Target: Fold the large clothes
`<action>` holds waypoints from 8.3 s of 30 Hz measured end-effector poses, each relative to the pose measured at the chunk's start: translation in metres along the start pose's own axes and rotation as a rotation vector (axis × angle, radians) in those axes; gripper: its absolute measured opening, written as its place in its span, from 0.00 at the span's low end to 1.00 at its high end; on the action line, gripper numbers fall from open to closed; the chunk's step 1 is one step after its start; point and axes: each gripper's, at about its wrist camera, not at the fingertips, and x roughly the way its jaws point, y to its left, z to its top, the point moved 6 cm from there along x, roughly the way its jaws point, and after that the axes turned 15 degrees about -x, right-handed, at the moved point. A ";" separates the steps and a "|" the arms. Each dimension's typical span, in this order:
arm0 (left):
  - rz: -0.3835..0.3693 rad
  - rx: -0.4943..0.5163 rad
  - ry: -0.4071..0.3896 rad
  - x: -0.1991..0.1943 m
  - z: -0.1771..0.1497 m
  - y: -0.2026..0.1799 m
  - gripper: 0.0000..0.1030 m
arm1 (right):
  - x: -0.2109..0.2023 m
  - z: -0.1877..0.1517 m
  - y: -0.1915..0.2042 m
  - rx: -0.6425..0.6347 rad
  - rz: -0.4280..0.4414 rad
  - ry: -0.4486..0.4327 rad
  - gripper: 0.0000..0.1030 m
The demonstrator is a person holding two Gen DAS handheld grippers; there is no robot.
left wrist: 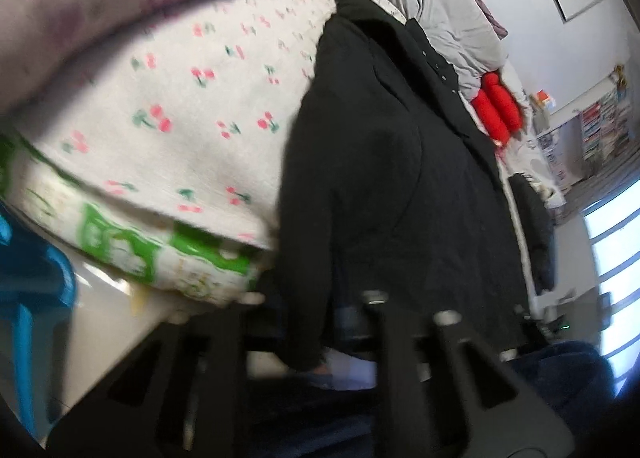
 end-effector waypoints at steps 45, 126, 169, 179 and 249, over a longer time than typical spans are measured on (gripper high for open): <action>0.127 -0.002 -0.055 -0.044 0.007 -0.024 0.28 | -0.020 0.035 0.031 0.071 0.066 -0.103 0.10; 0.114 -0.248 0.046 0.119 0.263 -0.137 0.34 | 0.139 0.234 0.004 0.320 0.026 -0.018 0.24; 0.171 0.043 -0.147 0.165 0.363 -0.238 0.06 | 0.205 0.355 0.029 -0.375 -0.402 -0.011 0.05; 0.394 0.044 -0.158 0.255 0.369 -0.193 0.06 | 0.279 0.327 -0.049 -0.274 -0.549 0.158 0.04; 0.373 0.013 -0.200 0.065 0.177 -0.086 0.29 | 0.131 0.173 -0.042 -0.190 -0.574 0.132 0.40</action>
